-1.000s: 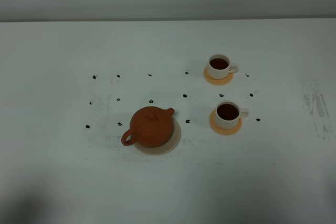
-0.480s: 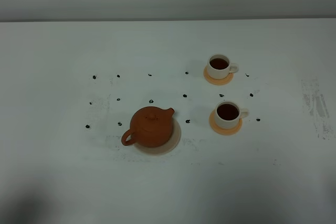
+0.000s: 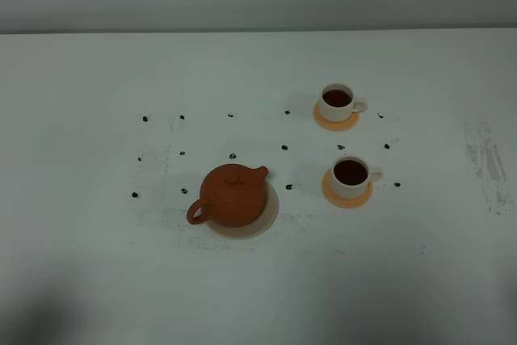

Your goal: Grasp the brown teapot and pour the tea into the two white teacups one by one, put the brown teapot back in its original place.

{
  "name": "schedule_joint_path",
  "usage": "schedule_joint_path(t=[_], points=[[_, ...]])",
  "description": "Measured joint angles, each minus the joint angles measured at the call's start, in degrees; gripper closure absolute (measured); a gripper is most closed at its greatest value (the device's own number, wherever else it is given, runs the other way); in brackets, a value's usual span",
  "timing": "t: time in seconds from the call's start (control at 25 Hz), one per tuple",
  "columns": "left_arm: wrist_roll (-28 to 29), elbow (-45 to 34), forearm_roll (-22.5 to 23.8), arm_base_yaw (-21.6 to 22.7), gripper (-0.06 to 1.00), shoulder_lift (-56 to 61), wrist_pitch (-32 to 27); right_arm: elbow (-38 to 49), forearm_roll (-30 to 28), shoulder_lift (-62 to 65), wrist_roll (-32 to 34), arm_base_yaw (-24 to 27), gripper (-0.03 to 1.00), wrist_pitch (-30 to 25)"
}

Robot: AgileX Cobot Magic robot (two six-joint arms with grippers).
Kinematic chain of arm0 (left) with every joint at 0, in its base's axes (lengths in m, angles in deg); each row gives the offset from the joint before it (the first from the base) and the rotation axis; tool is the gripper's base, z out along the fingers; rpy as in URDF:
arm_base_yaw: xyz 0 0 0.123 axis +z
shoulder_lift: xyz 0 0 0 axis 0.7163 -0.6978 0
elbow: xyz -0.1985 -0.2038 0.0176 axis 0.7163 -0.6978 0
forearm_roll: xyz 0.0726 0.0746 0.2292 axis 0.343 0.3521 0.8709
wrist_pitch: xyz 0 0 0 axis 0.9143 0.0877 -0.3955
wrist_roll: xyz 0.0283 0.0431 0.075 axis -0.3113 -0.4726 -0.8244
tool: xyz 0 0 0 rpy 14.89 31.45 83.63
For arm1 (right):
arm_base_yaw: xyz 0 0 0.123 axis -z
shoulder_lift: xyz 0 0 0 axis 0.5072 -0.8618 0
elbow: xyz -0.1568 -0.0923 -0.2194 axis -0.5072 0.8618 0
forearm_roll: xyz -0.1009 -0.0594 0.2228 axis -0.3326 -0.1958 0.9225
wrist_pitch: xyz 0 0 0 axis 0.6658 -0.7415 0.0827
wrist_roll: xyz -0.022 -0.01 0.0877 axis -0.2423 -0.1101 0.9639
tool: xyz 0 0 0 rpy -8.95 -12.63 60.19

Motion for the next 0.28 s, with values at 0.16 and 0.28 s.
schedule_joint_path(t=[0.16,0.28], points=[[0.00,0.00,0.00,0.00,0.64,0.00,0.00,0.00,0.00,0.00,0.00,0.00,0.46,0.00],[0.00,0.00,0.00,0.00,0.64,0.00,0.00,0.00,0.00,0.00,0.00,0.00,0.46,0.00]])
